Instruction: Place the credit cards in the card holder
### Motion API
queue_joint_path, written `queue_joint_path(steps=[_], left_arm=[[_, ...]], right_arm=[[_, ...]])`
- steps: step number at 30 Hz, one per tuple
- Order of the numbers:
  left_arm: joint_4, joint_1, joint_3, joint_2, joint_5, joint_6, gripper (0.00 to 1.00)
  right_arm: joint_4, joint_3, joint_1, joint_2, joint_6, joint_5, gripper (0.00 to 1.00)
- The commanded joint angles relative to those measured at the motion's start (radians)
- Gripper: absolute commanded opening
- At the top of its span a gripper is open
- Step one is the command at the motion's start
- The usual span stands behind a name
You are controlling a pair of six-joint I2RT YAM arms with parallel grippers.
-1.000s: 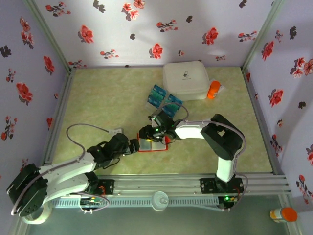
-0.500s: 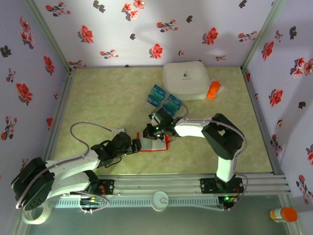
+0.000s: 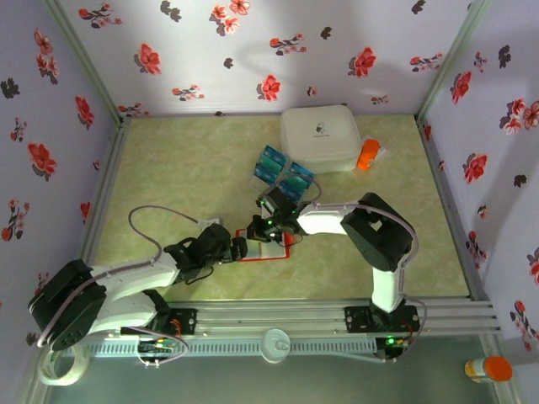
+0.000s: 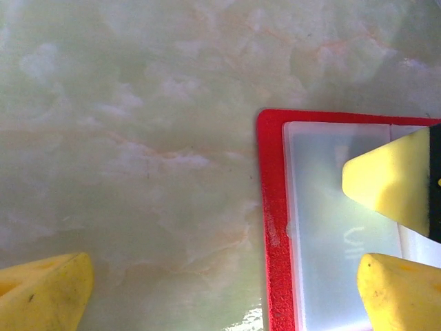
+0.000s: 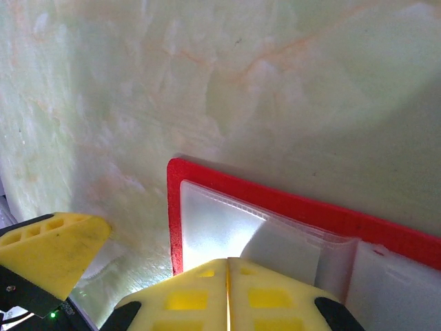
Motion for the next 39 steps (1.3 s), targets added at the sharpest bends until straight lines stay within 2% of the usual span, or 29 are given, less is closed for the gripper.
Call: queue_joint_path(steps=[1,17,27,33,39], left_arm=[[0.030,-0.007,0.012,0.035,0.007,0.016,0.99],[0.072,-0.027,-0.001,0.163,0.002,0.001,0.98],[0.068,-0.041,0.004,0.217,0.002,-0.012,0.95],[0.067,-0.046,-0.002,0.220,-0.004,-0.018,0.94],[0.073,-0.047,-0.010,0.221,-0.009,-0.025,0.94]], right_arm=[[-0.028,0.017,-0.006,0.006,-0.021,0.010,0.10],[-0.045,0.029,-0.015,-0.035,-0.025,0.020,0.13],[-0.141,0.076,-0.086,-0.125,-0.081,0.038,0.20],[-0.335,0.164,-0.171,-0.190,-0.218,0.121,0.32],[-0.629,0.359,-0.210,-0.169,-0.467,0.346,0.39]])
